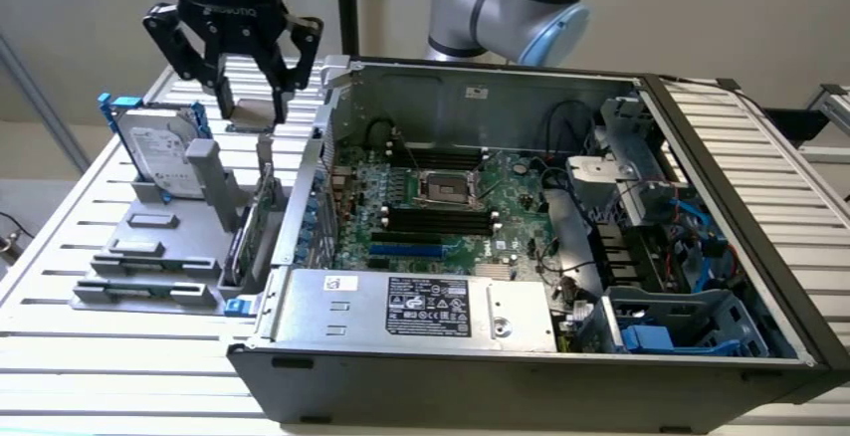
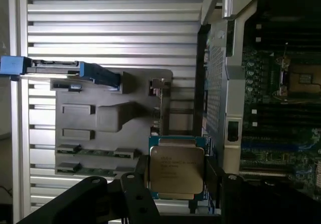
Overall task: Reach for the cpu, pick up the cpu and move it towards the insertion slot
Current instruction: 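Pick up the cpu and move it towards the insertion slot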
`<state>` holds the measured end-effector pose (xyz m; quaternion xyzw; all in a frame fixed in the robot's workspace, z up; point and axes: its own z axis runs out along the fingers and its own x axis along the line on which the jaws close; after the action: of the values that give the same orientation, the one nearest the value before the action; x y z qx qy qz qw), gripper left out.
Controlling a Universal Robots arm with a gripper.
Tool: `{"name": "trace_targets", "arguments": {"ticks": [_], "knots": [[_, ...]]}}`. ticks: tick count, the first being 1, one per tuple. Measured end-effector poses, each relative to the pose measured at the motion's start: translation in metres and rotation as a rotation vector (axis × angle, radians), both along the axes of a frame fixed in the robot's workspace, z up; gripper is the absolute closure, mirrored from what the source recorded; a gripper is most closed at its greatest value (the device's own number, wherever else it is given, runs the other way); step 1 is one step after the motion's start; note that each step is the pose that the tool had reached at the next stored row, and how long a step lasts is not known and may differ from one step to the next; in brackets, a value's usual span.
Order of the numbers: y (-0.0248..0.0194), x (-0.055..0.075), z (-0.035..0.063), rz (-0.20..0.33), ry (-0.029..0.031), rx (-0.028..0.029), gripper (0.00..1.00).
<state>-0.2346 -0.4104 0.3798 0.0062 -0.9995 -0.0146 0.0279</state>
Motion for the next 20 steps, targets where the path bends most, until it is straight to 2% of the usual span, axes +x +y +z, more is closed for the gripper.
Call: {"name": "trace_targets", "arguments": {"ticks": [20], "knots": [[0.0011, 0.091, 0.0005, 0.000, 0.0006, 0.0016, 0.46]]}}
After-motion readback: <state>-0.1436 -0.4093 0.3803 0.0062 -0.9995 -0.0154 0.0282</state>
